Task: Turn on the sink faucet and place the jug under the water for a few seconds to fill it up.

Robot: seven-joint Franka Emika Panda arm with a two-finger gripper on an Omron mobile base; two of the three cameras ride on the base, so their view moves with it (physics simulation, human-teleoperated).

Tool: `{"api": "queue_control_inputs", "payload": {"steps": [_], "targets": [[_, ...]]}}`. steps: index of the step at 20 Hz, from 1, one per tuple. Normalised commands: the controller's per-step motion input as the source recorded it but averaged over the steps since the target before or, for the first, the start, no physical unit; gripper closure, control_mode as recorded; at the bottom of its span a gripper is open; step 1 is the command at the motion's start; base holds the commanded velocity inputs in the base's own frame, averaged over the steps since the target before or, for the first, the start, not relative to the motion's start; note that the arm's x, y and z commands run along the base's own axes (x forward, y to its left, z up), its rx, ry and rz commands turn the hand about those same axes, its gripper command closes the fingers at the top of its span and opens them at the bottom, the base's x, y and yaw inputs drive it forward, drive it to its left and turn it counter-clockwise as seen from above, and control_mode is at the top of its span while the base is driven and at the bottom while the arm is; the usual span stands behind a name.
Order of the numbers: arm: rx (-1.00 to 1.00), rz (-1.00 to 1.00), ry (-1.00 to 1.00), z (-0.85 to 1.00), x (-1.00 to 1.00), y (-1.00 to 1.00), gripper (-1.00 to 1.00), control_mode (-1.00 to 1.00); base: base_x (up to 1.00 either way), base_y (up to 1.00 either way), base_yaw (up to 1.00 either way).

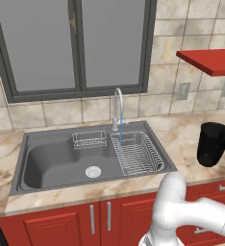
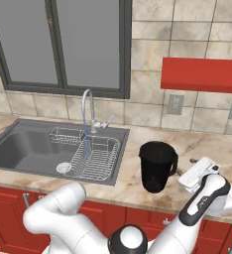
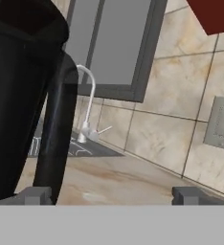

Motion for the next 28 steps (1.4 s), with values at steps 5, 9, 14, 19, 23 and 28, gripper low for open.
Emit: {"api": "queue_control_inputs", "payload": {"steps": [5,9,14,19,23,28], "targets": [[0.0,0.07,-0.09,-0.01,-0.18,-0.08,-1.0,-1.0,0.0,0.0,0.0],[0.0,0.06,-0.03,0.0,-0.09,0.01,-1.0,-1.0,0.0,0.0,0.0],[0.0,0.02,0.0,0.0,0.0,0.2,-1.0,-1.0,0.0,0.0,0.0],[0.0,0.0,0.01,0.0,0.07,0.14,-1.0,-1.0,0.0,0.0,0.0],[0.0,0.0,0.0,0.0,0.0,0.18,-1.0,-1.0,0.0,0.0,0.0],[0.0,0.0,0.02,0.0,0.0,0.37,-1.0,-1.0,0.0,0.0,0.0]]}}
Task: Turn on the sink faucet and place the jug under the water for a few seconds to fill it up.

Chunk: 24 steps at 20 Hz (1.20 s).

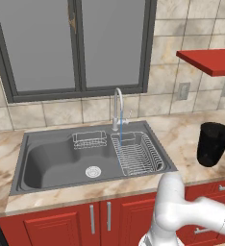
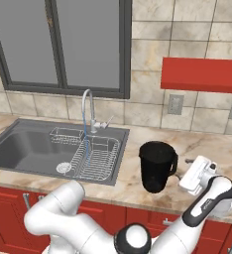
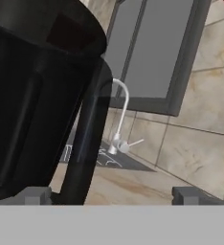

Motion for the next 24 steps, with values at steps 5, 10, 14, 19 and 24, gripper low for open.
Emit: {"api": "queue_control_inputs", "payload": {"steps": [5,10,14,19,24], "targets": [[0.0,0.0,0.09,0.02,0.05,0.51,-1.0,-1.0,0.0,0.0,0.0],[0.0,0.0,0.06,0.09,0.04,0.29,-1.0,-1.0,0.0,0.0,0.0],[0.0,0.0,0.0,0.07,0.0,0.24,-1.0,-1.0,0.0,0.0,0.0],[0.0,0.0,0.0,0.06,-0.03,0.29,-1.0,-1.0,0.0,0.0,0.0],[0.0,0.0,0.0,0.04,-0.16,0.27,-1.0,-1.0,0.0,0.0,0.0]]}}
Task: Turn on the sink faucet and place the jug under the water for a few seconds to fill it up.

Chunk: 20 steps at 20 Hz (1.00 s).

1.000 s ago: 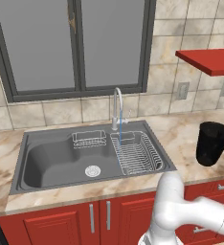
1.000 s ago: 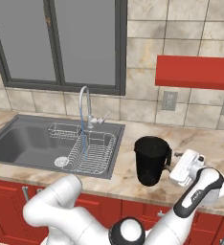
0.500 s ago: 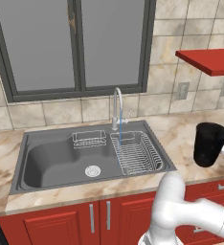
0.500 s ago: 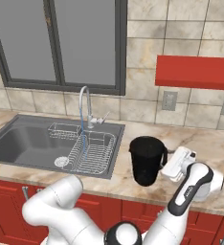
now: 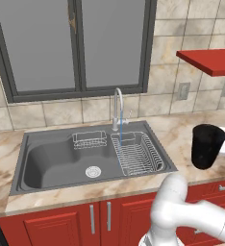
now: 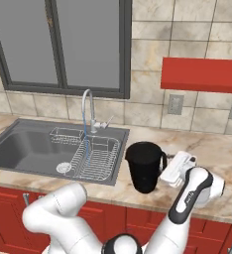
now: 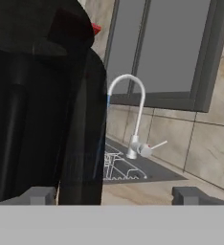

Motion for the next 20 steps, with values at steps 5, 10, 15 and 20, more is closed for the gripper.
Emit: {"api": "queue_control_inputs", "payload": {"steps": [5,10,15,20], "targets": [[0.0,0.0,0.0,0.04,-0.27,0.15,1.0,-1.0,0.0,0.0,0.0],[0.0,-0.04,0.0,0.04,-0.31,0.0,1.0,-1.0,0.0,0.0,0.0],[0.0,-0.15,0.0,0.12,-0.38,0.0,1.0,-1.0,0.0,0.0,0.0],[0.03,-0.25,0.0,0.23,-0.43,0.0,1.0,-1.0,0.0,0.0,0.0]]}}
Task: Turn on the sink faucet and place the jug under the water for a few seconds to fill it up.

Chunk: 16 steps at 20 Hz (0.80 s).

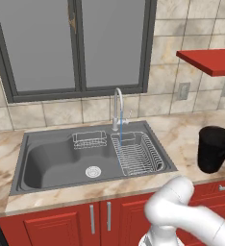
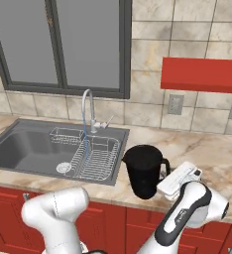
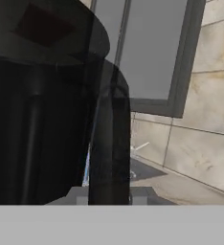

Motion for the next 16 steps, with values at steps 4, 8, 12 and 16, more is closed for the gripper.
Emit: {"api": "queue_control_inputs", "payload": {"steps": [4,8,12,16], "targets": [[0.02,-0.33,0.0,0.33,-0.3,0.07,1.0,-1.0,0.0,0.0,0.0],[0.03,-0.44,0.01,0.33,-0.23,0.28,1.0,-1.0,0.0,0.0,0.0],[0.0,-0.43,0.04,0.18,-0.09,0.58,1.0,-1.0,0.0,0.0,0.0],[0.0,-0.3,0.02,0.16,0.0,0.84,1.0,-1.0,0.0,0.0,0.0]]}}
